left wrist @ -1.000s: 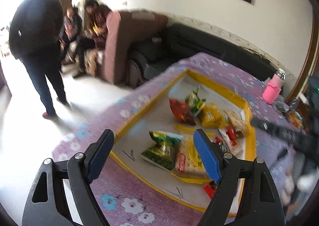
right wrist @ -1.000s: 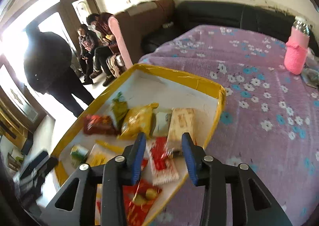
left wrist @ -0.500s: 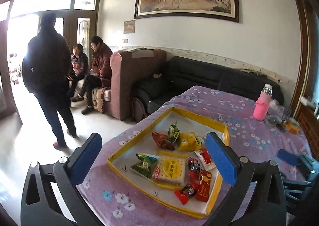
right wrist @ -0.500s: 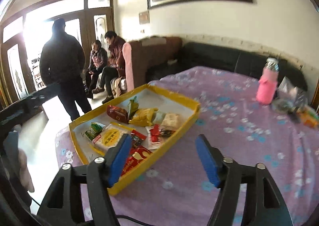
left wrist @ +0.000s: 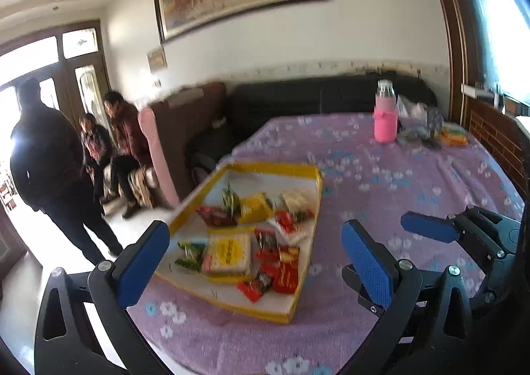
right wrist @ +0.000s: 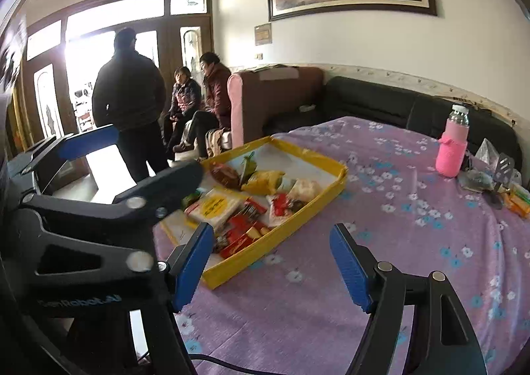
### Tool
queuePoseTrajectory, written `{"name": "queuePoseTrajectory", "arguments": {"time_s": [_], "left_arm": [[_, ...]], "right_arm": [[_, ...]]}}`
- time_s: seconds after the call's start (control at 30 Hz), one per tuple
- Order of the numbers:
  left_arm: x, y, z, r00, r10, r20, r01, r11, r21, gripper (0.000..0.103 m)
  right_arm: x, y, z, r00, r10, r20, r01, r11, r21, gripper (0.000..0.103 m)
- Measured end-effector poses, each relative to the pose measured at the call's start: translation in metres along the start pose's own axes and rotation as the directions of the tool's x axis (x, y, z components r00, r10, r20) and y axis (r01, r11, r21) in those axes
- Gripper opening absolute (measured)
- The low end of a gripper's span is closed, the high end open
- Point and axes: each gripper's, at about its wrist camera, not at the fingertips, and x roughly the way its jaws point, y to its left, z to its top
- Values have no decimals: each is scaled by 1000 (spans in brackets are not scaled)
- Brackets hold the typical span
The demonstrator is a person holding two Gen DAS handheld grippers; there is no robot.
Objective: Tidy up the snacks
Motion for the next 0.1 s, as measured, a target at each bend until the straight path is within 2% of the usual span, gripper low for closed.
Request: {"name": "queuePoseTrajectory", "arguments": {"time_s": [0.1], "left_arm": [[0,-2,-3,999,-14,-35,13,1000,-20,103]], "right_arm": [[-3,-2,-4,1000,2,3,-2,1000,9,74]]}}
